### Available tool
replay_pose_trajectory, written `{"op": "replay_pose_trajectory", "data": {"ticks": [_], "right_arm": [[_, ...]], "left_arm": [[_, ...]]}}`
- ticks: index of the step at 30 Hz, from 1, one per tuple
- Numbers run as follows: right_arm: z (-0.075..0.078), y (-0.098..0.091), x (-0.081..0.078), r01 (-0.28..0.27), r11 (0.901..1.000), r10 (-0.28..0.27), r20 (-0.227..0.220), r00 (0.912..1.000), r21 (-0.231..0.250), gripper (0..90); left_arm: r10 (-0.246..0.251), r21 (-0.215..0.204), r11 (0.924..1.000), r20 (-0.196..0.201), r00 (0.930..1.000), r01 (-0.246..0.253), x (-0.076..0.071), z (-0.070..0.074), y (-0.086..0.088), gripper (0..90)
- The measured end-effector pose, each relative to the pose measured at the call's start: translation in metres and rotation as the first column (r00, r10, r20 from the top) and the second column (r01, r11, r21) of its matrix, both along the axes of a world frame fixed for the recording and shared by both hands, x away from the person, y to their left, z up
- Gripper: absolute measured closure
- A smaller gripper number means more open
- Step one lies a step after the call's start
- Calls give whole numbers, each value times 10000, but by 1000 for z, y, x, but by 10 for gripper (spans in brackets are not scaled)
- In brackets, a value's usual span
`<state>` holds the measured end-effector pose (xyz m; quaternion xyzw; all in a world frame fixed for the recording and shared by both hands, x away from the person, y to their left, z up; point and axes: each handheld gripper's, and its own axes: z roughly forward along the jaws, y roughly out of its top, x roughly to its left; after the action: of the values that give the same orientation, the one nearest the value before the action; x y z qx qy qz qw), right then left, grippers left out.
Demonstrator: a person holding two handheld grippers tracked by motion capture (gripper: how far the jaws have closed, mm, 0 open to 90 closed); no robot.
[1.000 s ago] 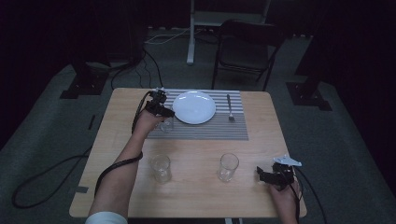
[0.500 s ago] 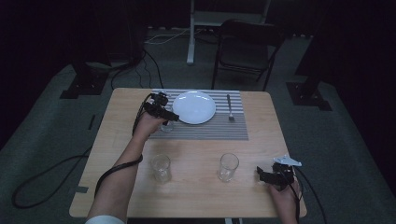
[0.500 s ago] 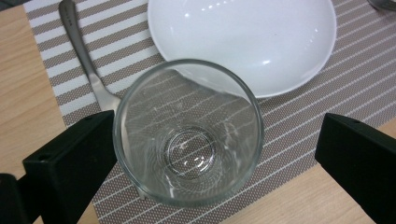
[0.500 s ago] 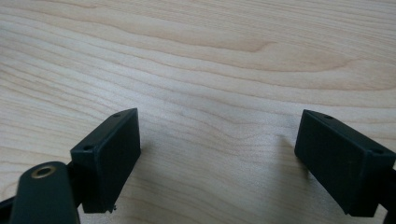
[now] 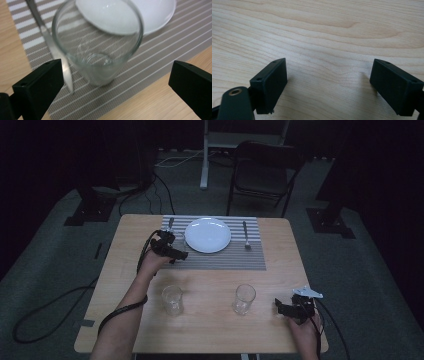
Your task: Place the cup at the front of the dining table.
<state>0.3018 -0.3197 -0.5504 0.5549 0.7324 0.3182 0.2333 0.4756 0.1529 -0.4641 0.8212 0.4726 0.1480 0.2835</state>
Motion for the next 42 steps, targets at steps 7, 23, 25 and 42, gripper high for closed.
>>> {"op": "replay_pose_trajectory", "data": {"ticks": [7,23,25,42], "right_arm": [[0,0,0,-4,10000,4,3,10000,-2,140],[0,0,0,4,10000,-4,0,10000,2,140],[0,0,0,1,10000,-1,0,10000,1,140],[0,0,0,4,10000,-4,-1,10000,0,140]], "left_arm": [[60,-366,9993,-267,9996,-70,-12,-10,13,3],[0,-26,10000,-179,9998,-1,-41,-21,45,3],[66,-105,9999,-104,9999,-67,-44,-21,49,3],[239,-75,9997,300,9993,-237,-73,-27,70,3]]}}
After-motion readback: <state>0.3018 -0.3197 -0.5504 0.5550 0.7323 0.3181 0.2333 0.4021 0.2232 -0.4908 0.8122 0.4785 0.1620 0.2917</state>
